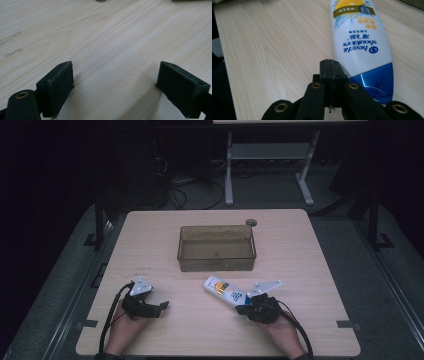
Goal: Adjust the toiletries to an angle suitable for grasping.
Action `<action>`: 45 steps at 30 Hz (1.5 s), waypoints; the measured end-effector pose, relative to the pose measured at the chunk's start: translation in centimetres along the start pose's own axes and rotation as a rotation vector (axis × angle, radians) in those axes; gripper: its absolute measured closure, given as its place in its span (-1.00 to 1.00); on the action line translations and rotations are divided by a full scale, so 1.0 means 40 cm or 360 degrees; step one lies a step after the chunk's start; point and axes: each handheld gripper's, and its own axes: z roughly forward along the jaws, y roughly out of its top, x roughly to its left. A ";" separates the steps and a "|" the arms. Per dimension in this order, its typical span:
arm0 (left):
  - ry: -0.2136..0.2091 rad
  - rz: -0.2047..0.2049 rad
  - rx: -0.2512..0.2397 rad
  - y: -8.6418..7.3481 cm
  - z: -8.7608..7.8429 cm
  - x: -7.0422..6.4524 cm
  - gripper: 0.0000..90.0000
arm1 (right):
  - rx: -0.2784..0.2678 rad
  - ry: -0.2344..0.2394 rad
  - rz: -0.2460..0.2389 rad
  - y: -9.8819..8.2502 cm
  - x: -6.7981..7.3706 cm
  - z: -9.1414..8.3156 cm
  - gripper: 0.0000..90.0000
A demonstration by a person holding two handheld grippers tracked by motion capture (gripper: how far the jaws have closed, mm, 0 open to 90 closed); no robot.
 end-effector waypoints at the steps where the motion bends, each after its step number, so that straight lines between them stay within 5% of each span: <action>1: 0.0000 0.0000 -0.0001 0.000 0.000 0.000 -0.72 | 0.0002 -0.0005 0.0005 0.000 -0.002 -0.001 0.99; 41: 0.0000 0.0000 -0.0001 0.000 0.000 0.000 -0.72 | -0.0036 -0.0182 0.0149 -0.001 -0.120 -0.019 0.99; 45: 0.0000 0.0006 0.0004 0.000 0.000 0.001 -0.72 | -0.0055 -0.0137 0.0137 0.010 -0.116 -0.022 0.99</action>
